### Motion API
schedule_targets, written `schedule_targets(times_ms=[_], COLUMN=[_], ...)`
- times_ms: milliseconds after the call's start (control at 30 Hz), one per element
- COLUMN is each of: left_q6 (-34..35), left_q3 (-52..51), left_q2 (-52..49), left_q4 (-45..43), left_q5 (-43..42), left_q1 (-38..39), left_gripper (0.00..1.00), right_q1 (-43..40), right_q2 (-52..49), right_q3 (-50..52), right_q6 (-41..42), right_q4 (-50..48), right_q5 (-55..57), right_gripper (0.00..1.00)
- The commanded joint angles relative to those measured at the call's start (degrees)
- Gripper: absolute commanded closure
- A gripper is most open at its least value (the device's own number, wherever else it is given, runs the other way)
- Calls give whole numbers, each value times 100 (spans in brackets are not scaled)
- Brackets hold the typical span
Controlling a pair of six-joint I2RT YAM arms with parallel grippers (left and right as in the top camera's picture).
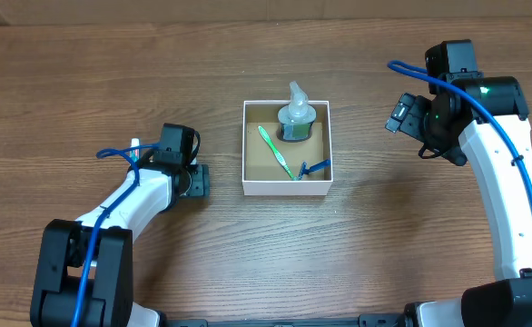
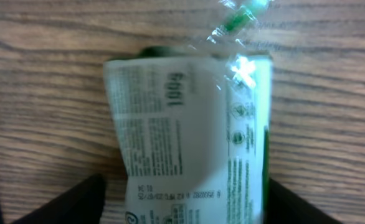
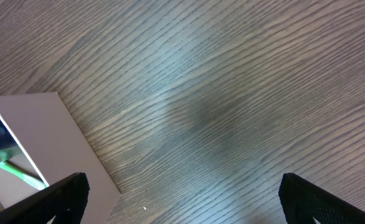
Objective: Pack container
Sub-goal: 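Move the left gripper over the white packet and grasp it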
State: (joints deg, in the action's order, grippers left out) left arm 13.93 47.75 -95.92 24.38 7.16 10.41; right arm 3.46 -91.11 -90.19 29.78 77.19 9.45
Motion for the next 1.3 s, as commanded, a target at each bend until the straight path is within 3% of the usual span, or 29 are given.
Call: schedule_targets(times_ms=[0,100,133,233,433,500,567,667,767,900,933,1000,1100,1267], left_q6=[46,44,42,37,149,210,332,420,767,2149,2135,1919,1106,-13], left_q3=[-74,188,525,1224,2568,3178,3692,4203,4068,2870,2498,1873,1097,776], left_q2=[-31,2,50,85,96,105,122,122,74,35,35,35,35,35], left_q4=[-48,199,555,1189,2164,2623,2986,3370,3613,3390,3117,2577,1635,949], left_q5=[160,175,188,240,175,177,177,201,203,197,197,238,221,227], left_q1=[0,0,0,0,24,70,186,424,538,538,535,525,527,527], left_gripper=[31,47,56,69,66,72,72,65,48,27,26,21,0,0], right_q1=[-7,-7,-7,-7,-7,-7,-7,-7,-7,-7,-7,-7,-7,-7], right_q2=[173,173,173,173,173,173,173,173,173,173,173,173,173,173], right_q3=[-2,-2,-2,-2,-2,-2,-2,-2,-2,-2,-2,-2,-2,-2], right_q6=[2,2,0,2,2,0,0,0,0,0,2,0,0,2], right_q4=[-13,-15,-13,-13,-13,-13,-13,-15,-13,-13,-13,-13,-15,-13], right_q5=[98,98,98,98,98,98,98,98,98,98,98,98,98,98], right_gripper=[0,0,0,0,0,0,0,0,0,0,0,0,0,0])
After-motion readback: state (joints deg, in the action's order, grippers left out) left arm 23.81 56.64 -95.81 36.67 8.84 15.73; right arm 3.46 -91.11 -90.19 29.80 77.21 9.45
